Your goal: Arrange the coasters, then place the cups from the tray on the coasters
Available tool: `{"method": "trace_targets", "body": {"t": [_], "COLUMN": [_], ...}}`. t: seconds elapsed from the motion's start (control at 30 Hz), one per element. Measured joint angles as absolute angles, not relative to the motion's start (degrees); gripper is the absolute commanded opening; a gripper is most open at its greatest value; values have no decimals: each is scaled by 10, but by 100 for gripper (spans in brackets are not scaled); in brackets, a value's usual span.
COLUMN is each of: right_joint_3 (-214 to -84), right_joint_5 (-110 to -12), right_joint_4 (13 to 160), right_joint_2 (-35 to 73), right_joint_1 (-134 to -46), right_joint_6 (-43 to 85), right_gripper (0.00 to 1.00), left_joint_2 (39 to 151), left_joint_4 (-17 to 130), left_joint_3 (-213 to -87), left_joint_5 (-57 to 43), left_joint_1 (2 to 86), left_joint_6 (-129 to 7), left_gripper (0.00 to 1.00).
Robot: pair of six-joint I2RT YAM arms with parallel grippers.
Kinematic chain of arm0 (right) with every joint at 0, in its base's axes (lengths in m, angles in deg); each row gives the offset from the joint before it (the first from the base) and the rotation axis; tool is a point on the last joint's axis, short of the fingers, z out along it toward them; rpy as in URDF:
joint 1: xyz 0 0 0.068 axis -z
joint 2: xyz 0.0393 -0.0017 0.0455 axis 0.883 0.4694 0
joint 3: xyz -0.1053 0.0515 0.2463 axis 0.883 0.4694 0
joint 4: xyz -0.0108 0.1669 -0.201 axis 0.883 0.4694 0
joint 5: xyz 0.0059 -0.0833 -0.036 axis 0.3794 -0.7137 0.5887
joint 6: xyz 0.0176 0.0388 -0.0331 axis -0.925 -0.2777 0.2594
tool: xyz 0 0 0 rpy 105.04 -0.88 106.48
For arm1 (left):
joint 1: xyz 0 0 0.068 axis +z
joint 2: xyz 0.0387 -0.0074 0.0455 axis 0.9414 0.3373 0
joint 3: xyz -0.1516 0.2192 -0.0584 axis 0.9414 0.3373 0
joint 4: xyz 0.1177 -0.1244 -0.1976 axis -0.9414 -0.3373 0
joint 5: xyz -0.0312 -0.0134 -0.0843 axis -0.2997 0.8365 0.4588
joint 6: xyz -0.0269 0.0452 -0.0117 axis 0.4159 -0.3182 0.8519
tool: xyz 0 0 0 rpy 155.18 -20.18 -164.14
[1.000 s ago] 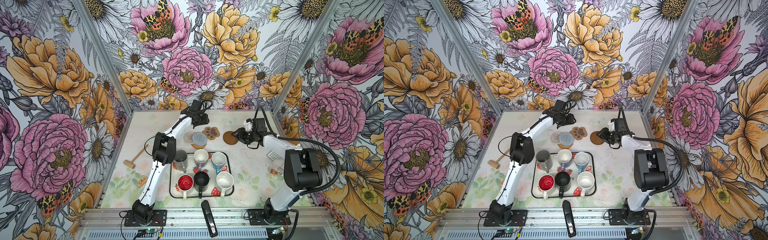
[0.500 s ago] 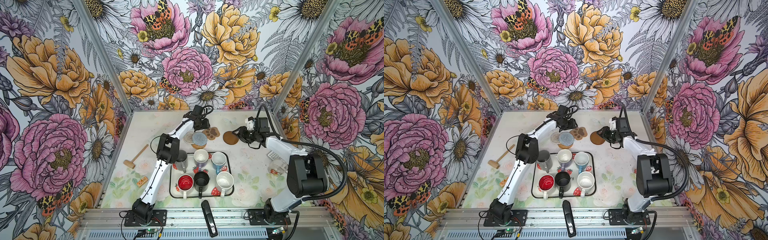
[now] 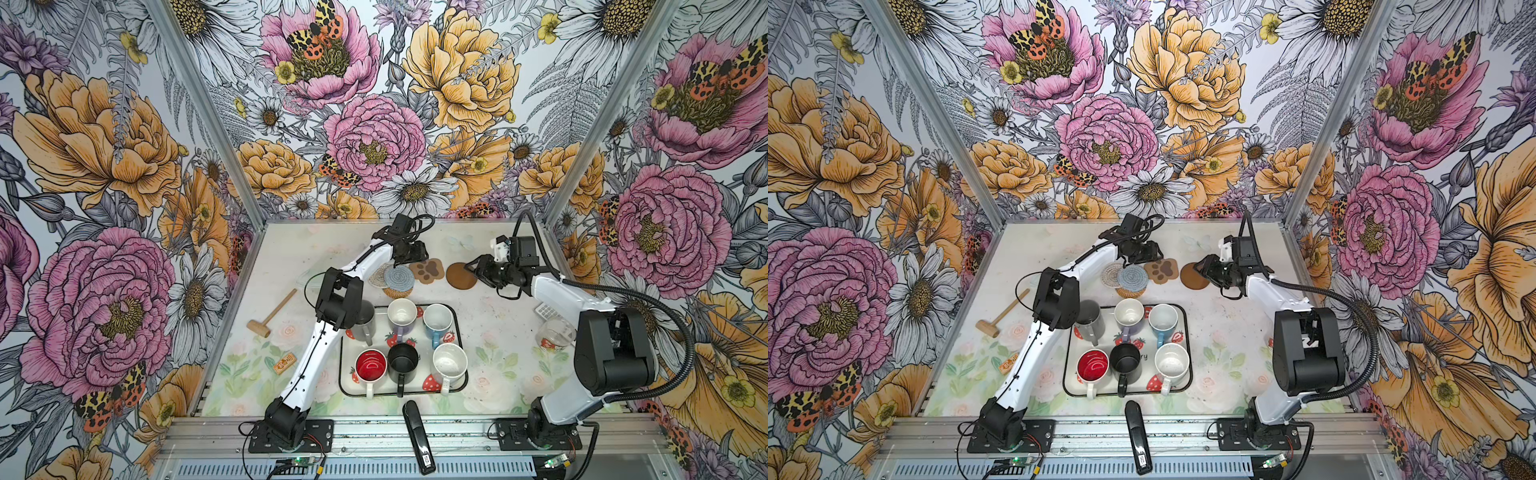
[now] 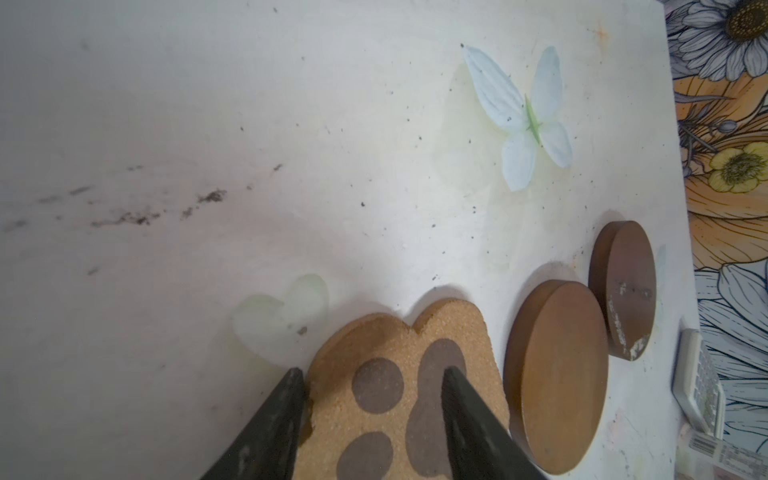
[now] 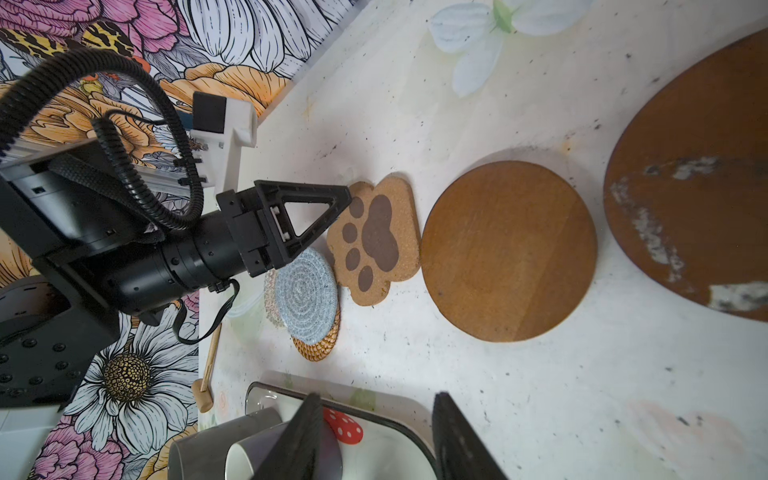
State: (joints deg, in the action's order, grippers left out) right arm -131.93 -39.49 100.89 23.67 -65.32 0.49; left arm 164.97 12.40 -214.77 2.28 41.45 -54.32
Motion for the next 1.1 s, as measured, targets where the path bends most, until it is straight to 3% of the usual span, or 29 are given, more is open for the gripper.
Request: {"method": "trace_targets", "body": {"t": [0.5, 0.9, 1.1], "right_joint_3": [-1313, -1318, -1380], "right_joint_5": [-395, -394, -374], "right_joint_4": [1009, 1010, 1009], "right_joint_2": [236, 238, 284], "right_joint_1": [-653, -663, -695], "right_joint_6": [5, 3, 3], "right_gripper": [46, 46, 46], "left_joint_2": [1625, 1612, 1516], "left_joint_4": [124, 95, 97], "left_joint_3": [-2110, -2206, -2094], "left_joint_5": [24, 18, -6], "left_joint_1": [410, 457, 490], "left_joint_6": [-553, -551, -558], "left_gripper": [59, 60, 59]}}
